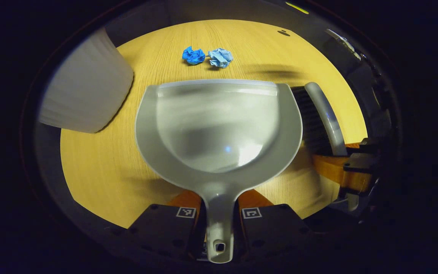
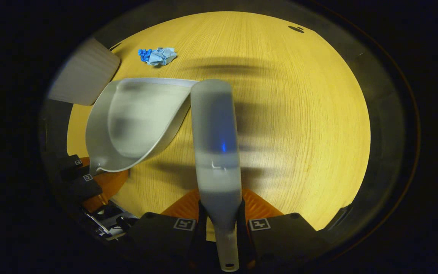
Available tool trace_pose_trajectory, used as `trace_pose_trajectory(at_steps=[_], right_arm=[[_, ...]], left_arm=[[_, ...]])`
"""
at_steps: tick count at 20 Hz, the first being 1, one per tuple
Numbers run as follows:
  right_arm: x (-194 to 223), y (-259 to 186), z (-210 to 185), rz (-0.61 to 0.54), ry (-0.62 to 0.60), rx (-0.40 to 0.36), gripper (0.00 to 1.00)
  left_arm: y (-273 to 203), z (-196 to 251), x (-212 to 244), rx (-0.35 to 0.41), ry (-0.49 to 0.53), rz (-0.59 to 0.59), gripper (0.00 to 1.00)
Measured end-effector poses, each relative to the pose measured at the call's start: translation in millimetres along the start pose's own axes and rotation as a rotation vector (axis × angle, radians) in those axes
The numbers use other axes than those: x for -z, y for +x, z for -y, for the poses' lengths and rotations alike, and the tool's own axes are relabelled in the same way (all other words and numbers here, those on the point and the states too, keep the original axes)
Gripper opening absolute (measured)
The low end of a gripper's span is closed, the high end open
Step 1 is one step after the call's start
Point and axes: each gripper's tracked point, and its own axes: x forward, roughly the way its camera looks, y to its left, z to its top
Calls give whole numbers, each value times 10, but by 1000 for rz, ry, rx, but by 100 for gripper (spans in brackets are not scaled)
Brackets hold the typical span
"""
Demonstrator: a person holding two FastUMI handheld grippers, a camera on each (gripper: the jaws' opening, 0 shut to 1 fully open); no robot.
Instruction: Pick up the small broom and dustpan from the desktop, sweep the trash into the dustpan with the broom, and then empty the trash into the garbage bin.
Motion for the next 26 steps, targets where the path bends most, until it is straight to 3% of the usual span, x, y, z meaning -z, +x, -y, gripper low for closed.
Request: trace_pose_trajectory(at_steps=[1, 3, 5, 7, 8, 9, 11, 14, 17, 20, 21, 23, 26], right_arm=[[-75, -64, 35, 10, -31, 4, 37], [-413, -259, 101, 75, -97, 29, 37], [-965, -499, 79, 154, -148, 28, 36], [-1652, -679, 115, 257, -232, 75, 36], [-1999, -713, 161, 296, -303, 124, 36], [-2273, -689, 168, 314, -371, 168, 32], [-2584, -568, 18, 303, -468, 156, 36], [-2716, -194, -249, 231, -624, 155, 36], [-2809, 108, -397, 186, -748, 214, 36], [-2585, 289, -443, 45, -864, 219, 36], [-2619, 294, -511, 70, -944, 218, 36], [-2425, 314, -613, 17, -1033, 142, 25], [-2194, 265, -572, -66, -1097, 82, 32]], left_arm=[[-16, -59, 56, -2, 17, -2, 28], [-42, -148, 162, 7, 24, -15, 27], [-71, -245, 265, 4, 61, -28, 27], [-50, -357, 369, -14, 96, -56, 28], [-11, -391, 437, -13, 93, -93, 28], [-24, -383, 379, -6, 75, -53, 27], [-31, -376, 440, 1, 63, -67, 27], [-23, -354, 415, -1, 71, -84, 27], [-22, -356, 419, -1, 69, -94, 27], [-25, -349, 412, -3, 67, -100, 28], [-20, -352, 408, -3, 67, -100, 27], [-30, -351, 397, -4, 68, -96, 26], [-18, -357, 408, -1, 78, -101, 27]])
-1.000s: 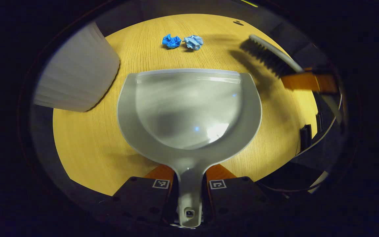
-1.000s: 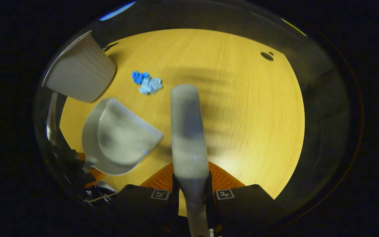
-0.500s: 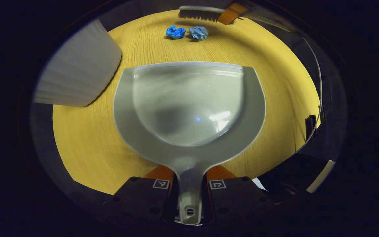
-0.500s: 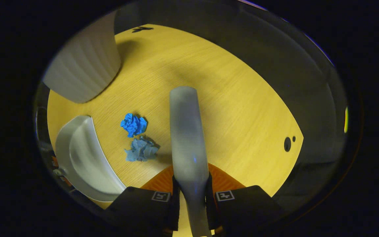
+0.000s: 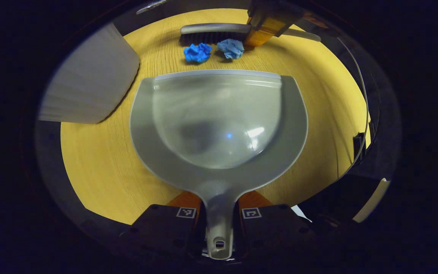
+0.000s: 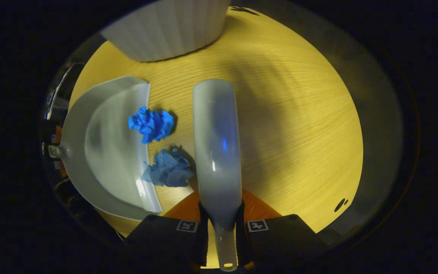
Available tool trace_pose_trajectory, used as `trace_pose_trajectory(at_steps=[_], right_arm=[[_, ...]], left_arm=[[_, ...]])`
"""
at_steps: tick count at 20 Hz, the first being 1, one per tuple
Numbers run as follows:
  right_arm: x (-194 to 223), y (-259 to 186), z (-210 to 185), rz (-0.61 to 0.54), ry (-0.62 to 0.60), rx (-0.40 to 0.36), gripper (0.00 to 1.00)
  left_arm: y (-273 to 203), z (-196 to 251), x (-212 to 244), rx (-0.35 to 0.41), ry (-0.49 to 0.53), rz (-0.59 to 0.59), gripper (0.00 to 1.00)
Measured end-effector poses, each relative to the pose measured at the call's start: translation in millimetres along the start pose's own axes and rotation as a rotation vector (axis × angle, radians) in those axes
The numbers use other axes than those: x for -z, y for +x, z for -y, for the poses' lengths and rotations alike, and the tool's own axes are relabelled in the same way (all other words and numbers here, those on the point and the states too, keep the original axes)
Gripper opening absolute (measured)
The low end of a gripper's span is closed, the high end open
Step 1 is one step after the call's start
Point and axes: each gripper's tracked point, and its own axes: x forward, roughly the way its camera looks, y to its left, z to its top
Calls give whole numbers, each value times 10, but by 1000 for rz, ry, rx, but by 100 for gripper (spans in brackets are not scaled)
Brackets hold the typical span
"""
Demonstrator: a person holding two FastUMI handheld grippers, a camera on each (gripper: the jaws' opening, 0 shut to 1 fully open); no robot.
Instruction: Pick up the small broom and dustpan from the desktop, sweep the trash into the dustpan with the broom, and then empty the trash into the garbage bin.
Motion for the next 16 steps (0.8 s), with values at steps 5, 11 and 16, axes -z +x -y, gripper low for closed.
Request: trace_pose_trajectory(at_steps=[5, 11, 16], right_arm=[[329, 1, -272, -29, -31, -243, 37], [408, -50, -346, -10, 106, -453, 33], [374, -478, -306, 186, 424, -617, 33]], left_arm=[[13, -26, 11, 6, 55, 12, 27], [42, -33, 66, -10, 108, 37, 27], [43, -55, 73, -51, 76, 98, 27]])
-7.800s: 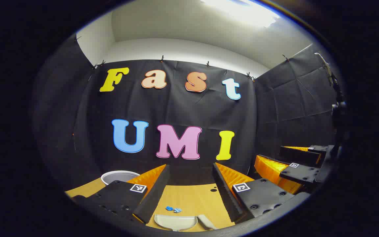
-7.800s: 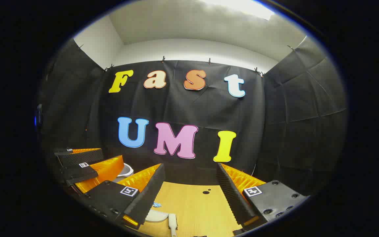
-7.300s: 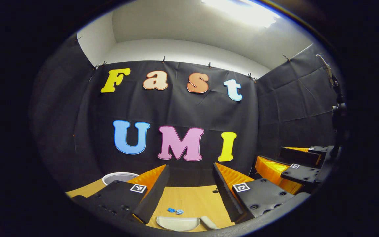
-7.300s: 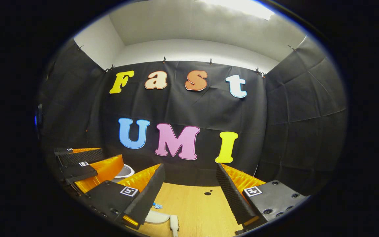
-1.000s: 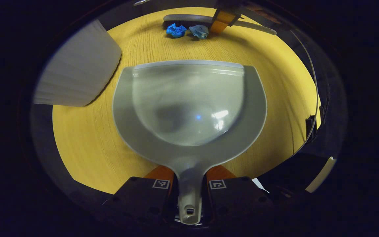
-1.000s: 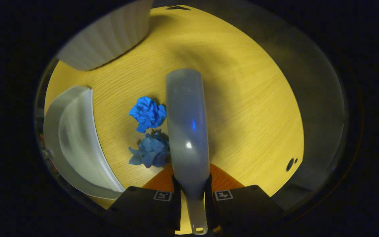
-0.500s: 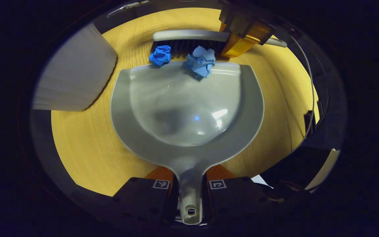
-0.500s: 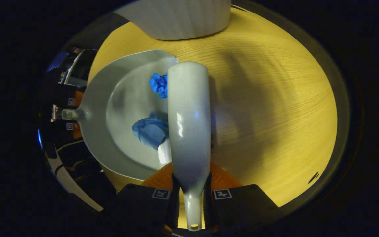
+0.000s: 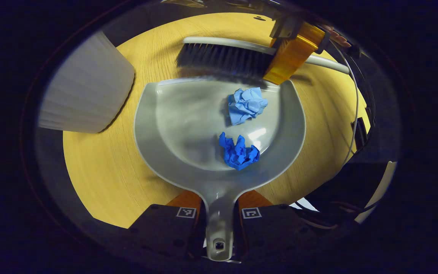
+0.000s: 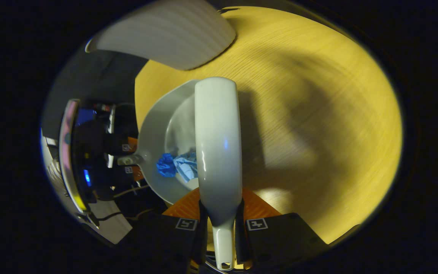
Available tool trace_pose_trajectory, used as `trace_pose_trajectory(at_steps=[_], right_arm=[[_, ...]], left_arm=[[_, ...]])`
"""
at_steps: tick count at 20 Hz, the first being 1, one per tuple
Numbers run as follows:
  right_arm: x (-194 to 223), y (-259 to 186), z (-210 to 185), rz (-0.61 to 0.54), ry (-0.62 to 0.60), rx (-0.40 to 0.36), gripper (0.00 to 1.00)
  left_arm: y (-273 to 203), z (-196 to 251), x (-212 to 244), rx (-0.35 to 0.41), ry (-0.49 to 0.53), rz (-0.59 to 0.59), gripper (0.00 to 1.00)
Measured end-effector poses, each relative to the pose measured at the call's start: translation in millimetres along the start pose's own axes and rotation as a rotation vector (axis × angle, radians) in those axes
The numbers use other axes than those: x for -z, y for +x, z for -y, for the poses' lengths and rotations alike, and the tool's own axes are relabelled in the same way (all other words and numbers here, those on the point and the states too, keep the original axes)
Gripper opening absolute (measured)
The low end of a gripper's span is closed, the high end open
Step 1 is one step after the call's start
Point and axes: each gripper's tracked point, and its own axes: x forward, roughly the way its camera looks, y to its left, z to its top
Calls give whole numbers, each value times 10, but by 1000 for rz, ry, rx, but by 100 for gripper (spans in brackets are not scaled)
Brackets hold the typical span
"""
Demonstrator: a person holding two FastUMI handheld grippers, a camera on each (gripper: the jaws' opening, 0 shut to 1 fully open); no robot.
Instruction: Pick up the small broom and dustpan from the desktop, sweep the trash into the dustpan with the broom, and then empty the trash into the garbage bin.
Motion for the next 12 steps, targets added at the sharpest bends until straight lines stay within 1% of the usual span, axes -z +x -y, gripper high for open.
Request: trace_pose_trajectory(at_steps=[1, 2, 3, 5, 6, 8, 10, 12], right_arm=[[29, -138, -49, 71, 52, -55, 33], [19, -326, -114, 149, 110, -118, 28], [-40, -537, -161, 239, 172, -172, 32], [-112, -888, -214, 398, 255, -287, 32], [-129, -1045, -173, 473, 283, -330, 32], [-106, -1218, -121, 607, 324, -404, 31], [-120, -1268, -57, 726, 352, -450, 32], [-74, -1268, -87, 828, 378, -510, 31]], left_arm=[[-33, 12, 3, -4, -11, 30, 27], [-93, 44, -10, 4, -21, 71, 27], [-186, 44, -6, 18, -29, 90, 28], [-454, -8, -35, 14, -19, 159, 27], [-554, 2, -35, 5, -9, 191, 27], [-705, 51, -96, 2, -13, 274, 27], [-1083, 47, -215, 15, -50, 344, 27], [-1507, -83, -415, 0, -75, 423, 27]])
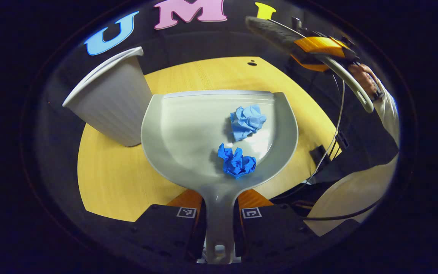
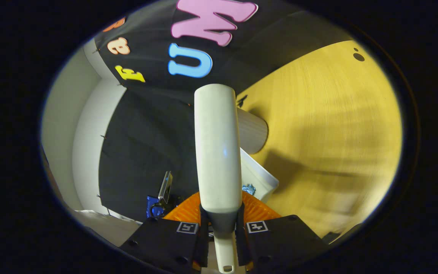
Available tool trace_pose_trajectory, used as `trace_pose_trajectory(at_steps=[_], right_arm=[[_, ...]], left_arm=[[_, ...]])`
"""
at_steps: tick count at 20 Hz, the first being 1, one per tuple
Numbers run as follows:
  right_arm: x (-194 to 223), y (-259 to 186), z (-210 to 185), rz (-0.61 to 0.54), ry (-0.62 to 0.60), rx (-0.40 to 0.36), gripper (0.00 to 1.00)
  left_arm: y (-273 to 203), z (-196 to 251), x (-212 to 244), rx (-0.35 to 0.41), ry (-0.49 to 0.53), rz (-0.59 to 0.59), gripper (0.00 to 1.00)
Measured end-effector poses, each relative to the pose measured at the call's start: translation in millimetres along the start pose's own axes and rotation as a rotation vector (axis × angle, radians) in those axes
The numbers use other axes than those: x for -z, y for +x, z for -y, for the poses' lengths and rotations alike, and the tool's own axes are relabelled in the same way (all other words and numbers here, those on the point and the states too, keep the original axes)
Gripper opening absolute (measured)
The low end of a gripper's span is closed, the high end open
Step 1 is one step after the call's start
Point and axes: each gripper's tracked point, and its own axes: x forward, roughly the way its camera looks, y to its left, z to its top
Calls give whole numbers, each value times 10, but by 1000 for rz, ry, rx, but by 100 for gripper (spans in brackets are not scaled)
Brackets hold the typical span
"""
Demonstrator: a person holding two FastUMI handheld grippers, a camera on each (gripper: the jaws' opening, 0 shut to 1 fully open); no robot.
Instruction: Pick up the small broom and dustpan from the desktop, sweep the trash into the dustpan with the broom, and then empty the trash into the garbage bin.
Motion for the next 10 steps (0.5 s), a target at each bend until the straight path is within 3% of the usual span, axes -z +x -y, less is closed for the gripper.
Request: trace_pose_trajectory(at_steps=[2, 5, 7, 10], right_arm=[[7, -53, 98, 71, 8, -45, 31], [107, -225, 375, 98, -3, -39, 31], [162, -199, 300, 95, -14, -17, 31], [145, -219, 284, 107, -9, -29, 31]], left_arm=[[-257, -118, -362, -37, 2, 86, 27], [-547, -543, -915, -98, 15, 195, 27], [-677, -945, -1180, -189, 12, 230, 27], [-867, -1705, -1396, -383, 73, 212, 27]])
